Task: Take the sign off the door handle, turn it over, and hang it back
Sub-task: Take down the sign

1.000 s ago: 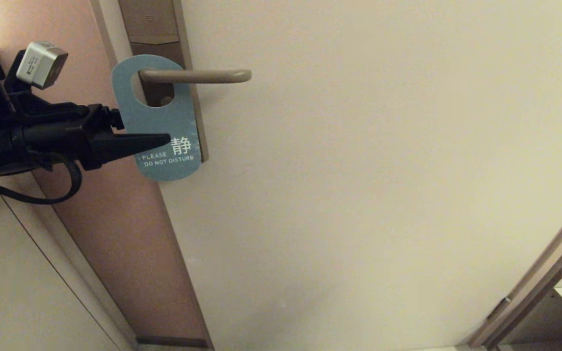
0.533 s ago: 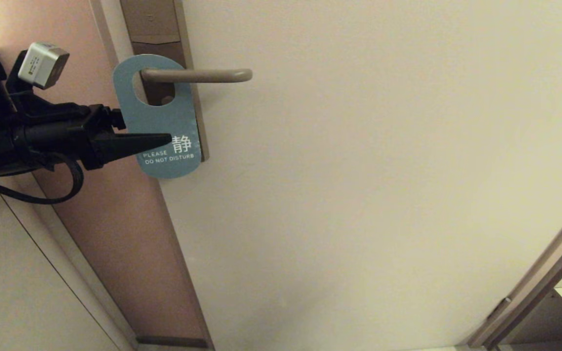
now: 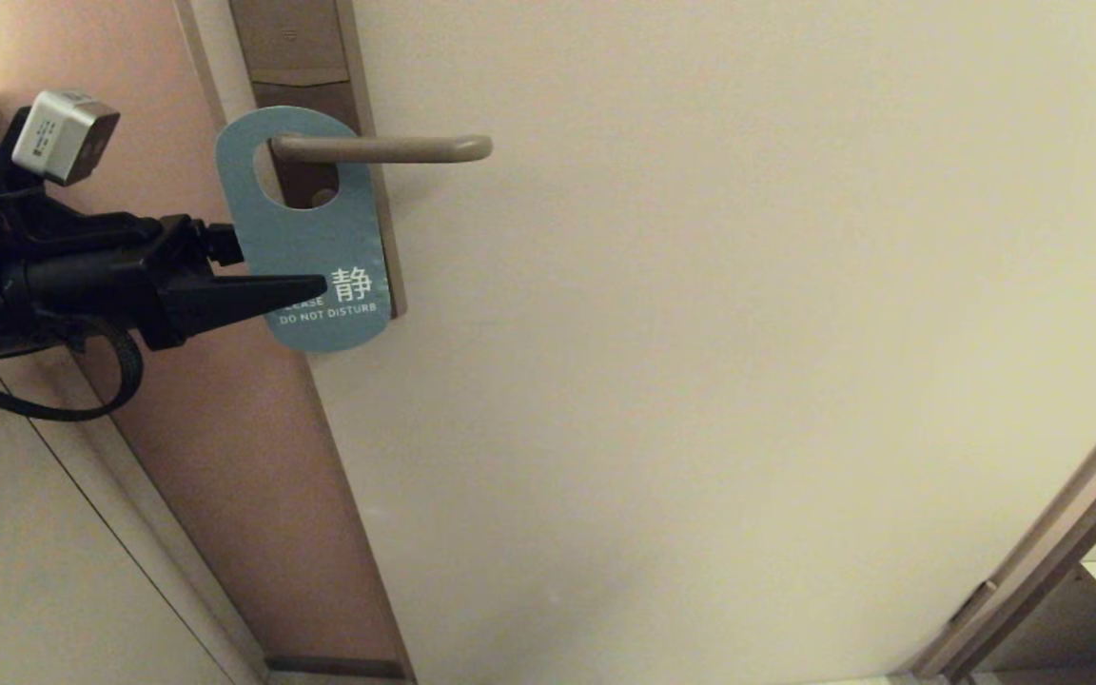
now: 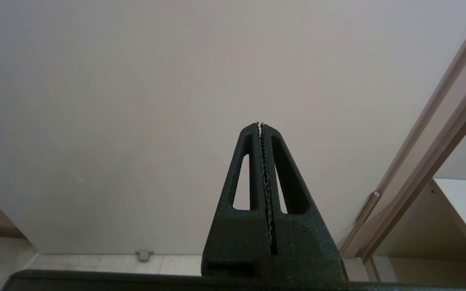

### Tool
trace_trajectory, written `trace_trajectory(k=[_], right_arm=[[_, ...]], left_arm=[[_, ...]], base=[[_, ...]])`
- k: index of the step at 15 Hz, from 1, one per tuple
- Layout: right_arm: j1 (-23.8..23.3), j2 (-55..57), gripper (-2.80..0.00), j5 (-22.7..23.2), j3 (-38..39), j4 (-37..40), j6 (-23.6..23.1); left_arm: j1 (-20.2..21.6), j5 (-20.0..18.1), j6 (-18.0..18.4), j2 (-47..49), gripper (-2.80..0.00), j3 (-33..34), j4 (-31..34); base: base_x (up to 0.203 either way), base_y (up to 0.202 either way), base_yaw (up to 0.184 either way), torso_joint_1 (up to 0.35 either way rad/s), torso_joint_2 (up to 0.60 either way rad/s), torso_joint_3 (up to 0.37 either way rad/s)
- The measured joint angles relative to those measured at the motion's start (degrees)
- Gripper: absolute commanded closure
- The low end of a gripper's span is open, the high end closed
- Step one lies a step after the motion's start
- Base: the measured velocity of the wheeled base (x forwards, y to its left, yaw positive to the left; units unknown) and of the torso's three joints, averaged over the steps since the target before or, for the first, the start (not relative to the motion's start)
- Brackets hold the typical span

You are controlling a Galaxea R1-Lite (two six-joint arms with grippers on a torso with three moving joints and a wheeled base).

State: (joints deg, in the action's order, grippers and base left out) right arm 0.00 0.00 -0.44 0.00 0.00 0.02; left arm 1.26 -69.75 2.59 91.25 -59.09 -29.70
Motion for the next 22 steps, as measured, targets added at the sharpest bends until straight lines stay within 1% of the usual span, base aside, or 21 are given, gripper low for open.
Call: trace_trajectory(k=[6,9,18,19,22], right_arm=[[0.0,0.0,0.0,0.0,0.0,0.0,0.0],[0.0,0.0,0.0,0.0,0.0,0.0,0.0],[0.0,0.0,0.0,0.0,0.0,0.0,0.0],[0.0,0.0,0.0,0.0,0.0,0.0,0.0],[0.0,0.0,0.0,0.0,0.0,0.0,0.0]], left_arm=[[-0.1,0.1,0.0,-0.5,-2.8,0.5,-0.1],[-1.1,0.2,0.0,-0.3,-2.8,0.4,-0.1],[-1.3,0.4,0.3,0.3,-2.8,0.3,-0.4],[-1.3,0.5,0.2,0.3,0.0,0.3,-0.3],[-1.2,0.8,0.1,0.2,0.0,0.2,-0.3]], base=[[0.0,0.0,0.0,0.0,0.0,0.0],[0.0,0.0,0.0,0.0,0.0,0.0],[0.0,0.0,0.0,0.0,0.0,0.0],[0.0,0.0,0.0,0.0,0.0,0.0],[0.0,0.0,0.0,0.0,0.0,0.0]])
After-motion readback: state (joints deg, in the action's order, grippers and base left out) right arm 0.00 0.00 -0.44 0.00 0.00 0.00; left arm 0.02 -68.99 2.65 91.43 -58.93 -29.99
